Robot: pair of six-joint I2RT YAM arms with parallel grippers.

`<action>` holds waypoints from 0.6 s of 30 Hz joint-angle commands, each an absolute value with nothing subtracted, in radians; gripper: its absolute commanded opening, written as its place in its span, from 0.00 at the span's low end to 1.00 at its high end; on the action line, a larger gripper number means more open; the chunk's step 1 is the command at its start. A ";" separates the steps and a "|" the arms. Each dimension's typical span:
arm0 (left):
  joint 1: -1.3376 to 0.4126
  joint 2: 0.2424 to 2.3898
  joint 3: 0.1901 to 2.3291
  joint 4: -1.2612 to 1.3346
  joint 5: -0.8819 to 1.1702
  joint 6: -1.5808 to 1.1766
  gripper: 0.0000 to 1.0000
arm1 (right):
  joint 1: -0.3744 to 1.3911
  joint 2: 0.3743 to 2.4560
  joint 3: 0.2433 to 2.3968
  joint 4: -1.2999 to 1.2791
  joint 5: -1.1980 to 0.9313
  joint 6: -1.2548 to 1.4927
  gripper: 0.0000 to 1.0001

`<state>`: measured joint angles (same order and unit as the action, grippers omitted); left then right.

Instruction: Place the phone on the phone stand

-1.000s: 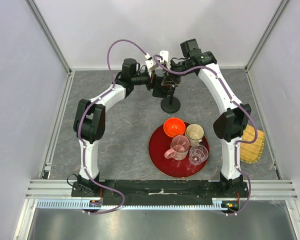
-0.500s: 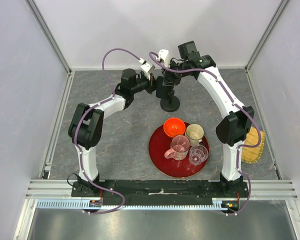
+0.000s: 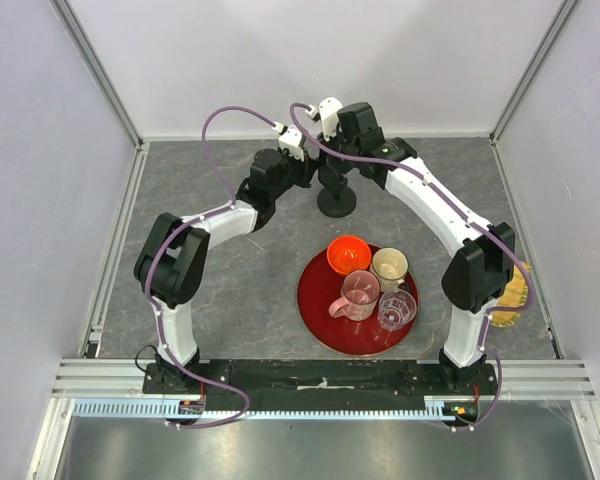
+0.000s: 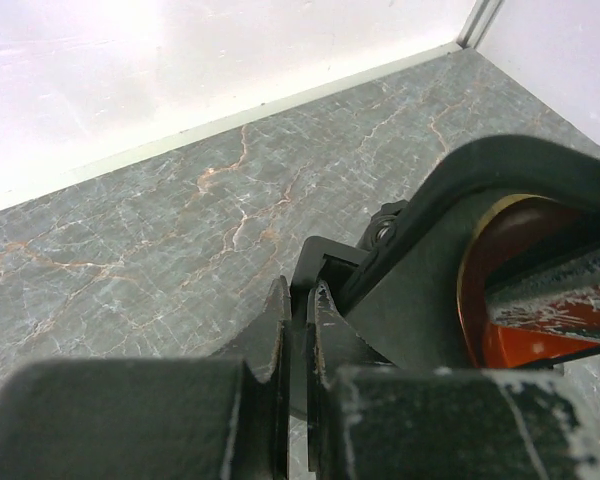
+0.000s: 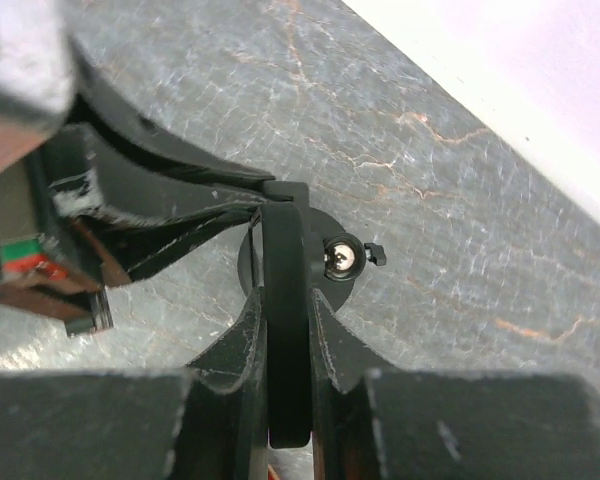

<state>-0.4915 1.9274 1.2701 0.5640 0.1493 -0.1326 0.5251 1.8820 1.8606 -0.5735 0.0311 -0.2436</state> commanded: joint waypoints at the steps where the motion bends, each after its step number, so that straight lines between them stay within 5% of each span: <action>1: -0.422 1.879 1.250 0.540 -0.143 -0.170 0.02 | 0.459 1.864 1.865 -0.555 0.503 -0.068 0.00; 18: -0.423 1.835 1.235 0.494 -0.038 -0.110 0.02 | 0.475 1.996 2.032 -0.707 0.687 0.141 0.00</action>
